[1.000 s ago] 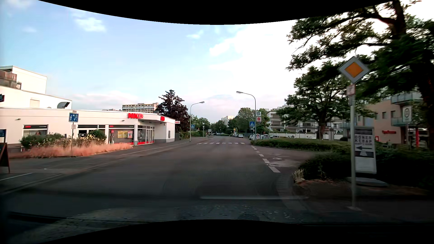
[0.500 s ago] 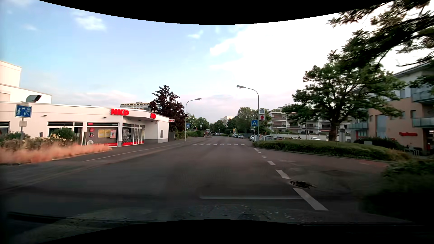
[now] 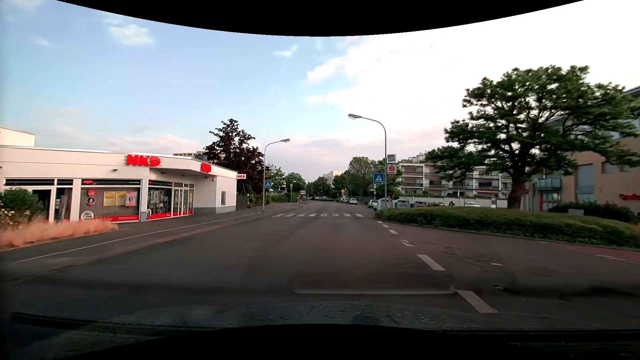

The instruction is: Follow the waypoints while adhering to traffic rules and regulations

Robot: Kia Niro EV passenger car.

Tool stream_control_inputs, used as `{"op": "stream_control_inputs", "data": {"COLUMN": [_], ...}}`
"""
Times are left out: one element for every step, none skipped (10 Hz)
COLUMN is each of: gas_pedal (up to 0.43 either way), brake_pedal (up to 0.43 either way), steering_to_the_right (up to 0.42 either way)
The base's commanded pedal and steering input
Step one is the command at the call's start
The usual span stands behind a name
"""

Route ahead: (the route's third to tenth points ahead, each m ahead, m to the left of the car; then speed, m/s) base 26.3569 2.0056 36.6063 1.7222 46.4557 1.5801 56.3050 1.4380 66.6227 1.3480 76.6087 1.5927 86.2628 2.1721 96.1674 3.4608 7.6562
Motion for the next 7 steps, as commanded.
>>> {"op": "stream_control_inputs", "data": {"gas_pedal": [0.028,0.028,0.028,0.028,0.028,0.02,0.02], "brake_pedal": [0.0,0.0,0.0,0.0,0.0,0.0,0.0], "steering_to_the_right": [0.004,0.004,0.003,0.003,0.003,0.003,0.003]}}
